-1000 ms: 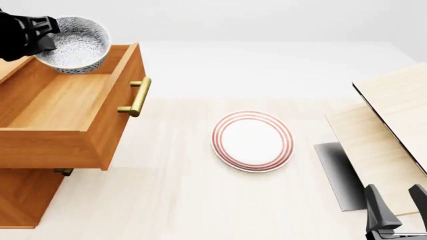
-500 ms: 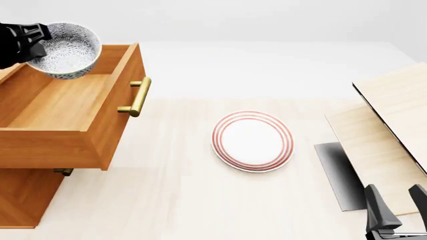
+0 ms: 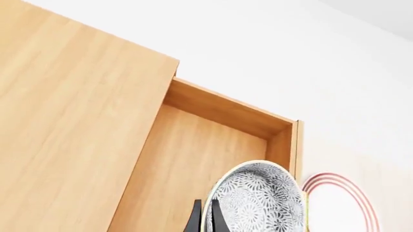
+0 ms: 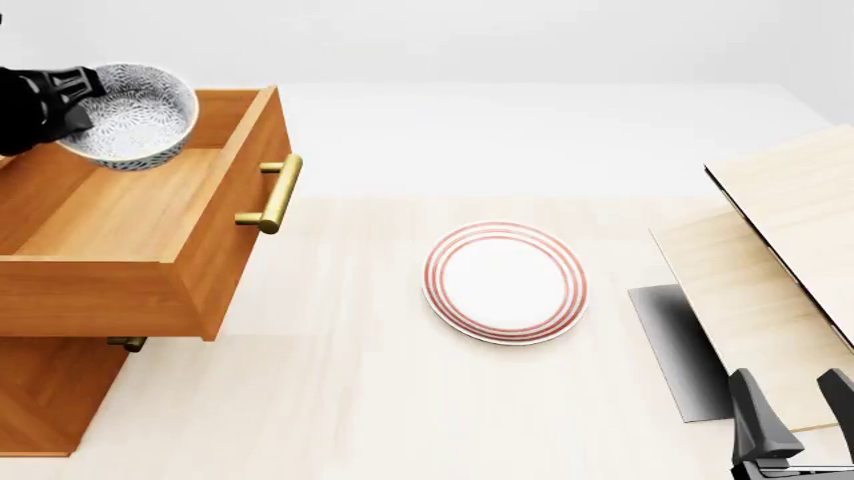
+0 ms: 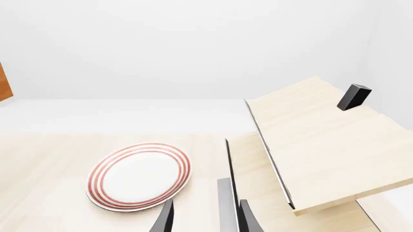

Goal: Open the top drawer of the cabinet and put the bowl in it.

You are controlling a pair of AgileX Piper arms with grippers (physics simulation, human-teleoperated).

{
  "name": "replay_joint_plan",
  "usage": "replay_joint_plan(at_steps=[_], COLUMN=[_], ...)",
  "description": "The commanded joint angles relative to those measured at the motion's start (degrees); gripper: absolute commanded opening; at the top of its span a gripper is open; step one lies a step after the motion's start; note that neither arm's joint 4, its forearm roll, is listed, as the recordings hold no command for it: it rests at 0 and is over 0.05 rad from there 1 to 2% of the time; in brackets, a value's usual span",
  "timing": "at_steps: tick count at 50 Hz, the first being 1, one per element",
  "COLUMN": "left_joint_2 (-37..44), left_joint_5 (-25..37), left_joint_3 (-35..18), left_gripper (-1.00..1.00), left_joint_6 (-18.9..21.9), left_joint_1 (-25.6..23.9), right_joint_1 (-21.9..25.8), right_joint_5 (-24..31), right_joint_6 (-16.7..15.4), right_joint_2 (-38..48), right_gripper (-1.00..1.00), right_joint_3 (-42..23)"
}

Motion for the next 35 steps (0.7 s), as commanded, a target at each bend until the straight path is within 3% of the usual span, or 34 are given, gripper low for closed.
replay_joint_plan(at_steps=[1,35], left_joint_2=[0.6,6.7], left_joint_5=[-1.4,-5.6], left_joint_3=[0.7,1.1], left_gripper=[-1.0,-1.0], left_joint_6=[-0.2,-0.3], left_joint_1=[0.4,1.0], right_joint_1=[0.0,0.0], right_joint_5=[0.0,0.0], right_joint_6=[0.0,0.0], right_joint_2=[-0.1,-0.1], right_gripper=[1.0,1.0], right_joint_3=[0.0,0.0])
